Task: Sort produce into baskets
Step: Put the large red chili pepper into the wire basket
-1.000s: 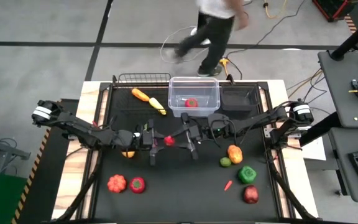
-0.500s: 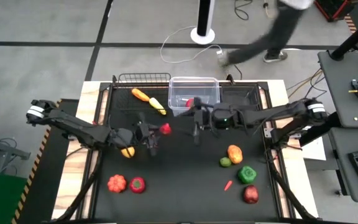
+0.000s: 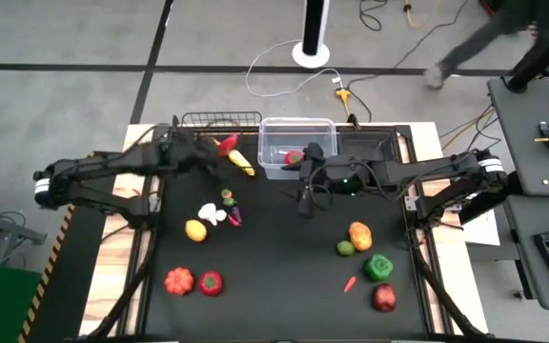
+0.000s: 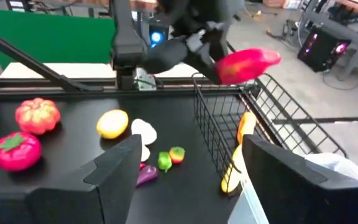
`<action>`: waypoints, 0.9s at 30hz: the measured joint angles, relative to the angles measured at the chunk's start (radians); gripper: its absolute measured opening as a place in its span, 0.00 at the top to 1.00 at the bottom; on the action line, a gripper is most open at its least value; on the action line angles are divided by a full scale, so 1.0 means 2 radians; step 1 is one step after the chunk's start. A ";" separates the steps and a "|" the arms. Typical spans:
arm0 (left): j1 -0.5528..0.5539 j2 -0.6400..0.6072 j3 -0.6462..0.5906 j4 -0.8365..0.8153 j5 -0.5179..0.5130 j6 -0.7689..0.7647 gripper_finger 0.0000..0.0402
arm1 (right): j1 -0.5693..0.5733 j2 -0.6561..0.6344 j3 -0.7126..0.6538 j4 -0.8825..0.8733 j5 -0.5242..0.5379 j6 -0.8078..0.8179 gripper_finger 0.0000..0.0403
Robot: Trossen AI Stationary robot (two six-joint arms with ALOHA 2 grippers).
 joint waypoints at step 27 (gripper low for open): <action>0.151 0.109 -0.003 -0.021 0.065 0.154 0.68 | 0.000 -0.033 0.000 -0.139 0.000 0.104 0.26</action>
